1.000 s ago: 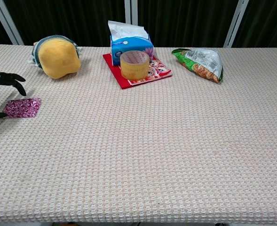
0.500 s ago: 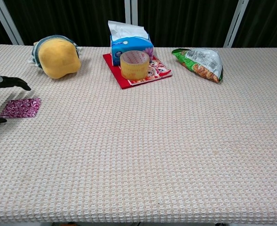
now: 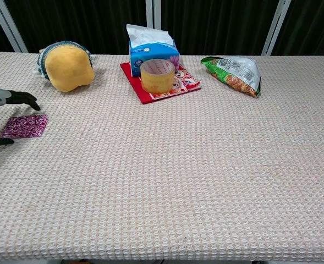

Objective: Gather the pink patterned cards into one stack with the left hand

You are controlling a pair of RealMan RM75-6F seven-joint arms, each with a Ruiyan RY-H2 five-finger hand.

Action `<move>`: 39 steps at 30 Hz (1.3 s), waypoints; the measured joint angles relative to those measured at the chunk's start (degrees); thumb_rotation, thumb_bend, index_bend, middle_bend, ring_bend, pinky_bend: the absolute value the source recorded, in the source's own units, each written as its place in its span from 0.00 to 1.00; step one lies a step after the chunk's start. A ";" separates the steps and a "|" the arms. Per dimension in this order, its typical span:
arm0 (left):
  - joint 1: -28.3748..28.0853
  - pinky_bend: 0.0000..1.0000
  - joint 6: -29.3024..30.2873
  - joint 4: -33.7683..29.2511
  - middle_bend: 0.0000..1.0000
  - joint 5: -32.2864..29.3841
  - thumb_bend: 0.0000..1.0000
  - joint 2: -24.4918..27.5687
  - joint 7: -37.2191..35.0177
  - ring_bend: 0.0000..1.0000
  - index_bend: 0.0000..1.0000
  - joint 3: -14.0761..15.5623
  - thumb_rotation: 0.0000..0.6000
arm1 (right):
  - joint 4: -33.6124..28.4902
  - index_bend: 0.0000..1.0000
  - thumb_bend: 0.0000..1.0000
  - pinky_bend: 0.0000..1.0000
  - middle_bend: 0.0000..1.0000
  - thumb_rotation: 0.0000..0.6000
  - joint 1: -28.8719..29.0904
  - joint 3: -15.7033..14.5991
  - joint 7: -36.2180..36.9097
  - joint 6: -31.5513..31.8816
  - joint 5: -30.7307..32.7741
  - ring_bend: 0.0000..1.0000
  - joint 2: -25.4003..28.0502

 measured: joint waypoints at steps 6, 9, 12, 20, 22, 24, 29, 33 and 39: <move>-0.37 0.10 -0.51 0.44 0.00 -0.45 0.22 -0.23 -0.30 0.00 0.18 -0.19 1.00 | -0.04 0.00 0.49 0.00 0.00 0.92 -0.03 0.03 0.04 0.03 0.04 0.00 0.07; -0.58 0.10 -0.88 0.85 0.00 -0.45 0.22 -0.37 -0.83 0.00 0.20 -0.30 1.00 | -0.10 0.00 0.49 0.00 0.00 0.92 0.02 0.10 0.03 -0.12 0.25 0.00 0.13; -0.87 0.10 -1.22 1.47 0.00 -0.38 0.22 -0.73 -0.95 0.00 0.22 -0.33 1.00 | -0.23 0.00 0.49 0.00 0.00 0.92 0.02 0.09 -0.14 -0.15 0.31 0.00 0.16; -0.66 0.10 -0.31 1.94 0.00 0.39 0.22 -1.28 -2.03 0.00 0.29 -0.42 1.00 | -0.66 0.00 0.49 0.00 0.00 0.92 0.00 0.15 -0.61 0.13 0.26 0.00 0.23; -0.54 0.10 0.12 2.06 0.00 0.78 0.22 -1.35 -2.15 0.00 0.31 -0.38 1.00 | -0.69 0.00 0.49 0.00 0.00 0.92 0.01 0.12 -0.67 0.10 0.26 0.00 0.18; -0.41 0.10 0.38 2.18 0.00 0.91 0.22 -1.44 -2.31 0.00 0.32 -0.37 1.00 | -0.62 0.00 0.49 0.00 0.00 0.92 0.01 0.09 -0.66 0.05 0.29 0.00 0.11; -0.26 0.10 0.56 2.53 0.00 1.11 0.23 -1.71 -2.54 0.00 0.32 -0.28 1.00 | -0.42 0.00 0.49 0.00 0.00 0.92 0.02 0.03 -0.62 -0.15 0.46 0.00 -0.03; -0.17 0.10 0.79 2.61 0.00 1.37 0.23 -1.80 -2.75 0.00 0.32 -0.27 1.00 | -0.29 0.00 0.49 0.00 0.00 0.92 0.05 0.07 -0.54 -0.23 0.55 0.00 -0.05; -0.17 0.10 0.74 2.16 0.01 1.76 0.23 -1.42 -2.79 0.00 0.20 -0.13 1.00 | -0.22 0.00 0.49 0.00 0.00 0.92 0.08 0.02 -0.51 -0.35 0.57 0.00 -0.09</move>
